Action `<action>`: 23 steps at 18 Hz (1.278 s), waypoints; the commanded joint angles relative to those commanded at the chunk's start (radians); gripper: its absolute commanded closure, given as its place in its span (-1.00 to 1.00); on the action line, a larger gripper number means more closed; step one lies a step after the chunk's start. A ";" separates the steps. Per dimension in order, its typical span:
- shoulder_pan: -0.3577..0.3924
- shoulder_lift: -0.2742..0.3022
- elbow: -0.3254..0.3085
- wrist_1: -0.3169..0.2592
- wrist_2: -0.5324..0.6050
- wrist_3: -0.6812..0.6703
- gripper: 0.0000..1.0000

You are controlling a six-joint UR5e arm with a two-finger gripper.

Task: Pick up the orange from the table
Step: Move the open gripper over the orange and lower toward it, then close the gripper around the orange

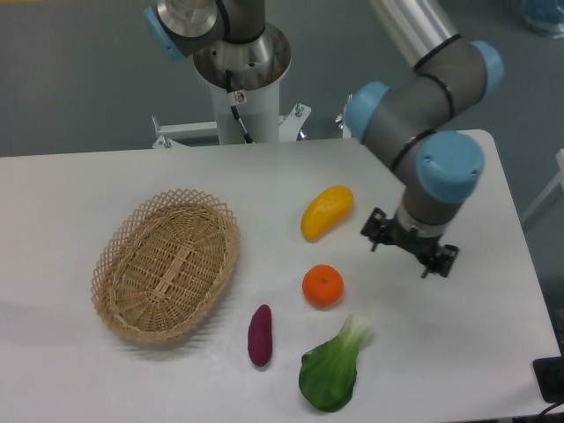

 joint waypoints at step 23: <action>-0.103 -0.052 -0.157 0.163 0.002 -0.065 -1.00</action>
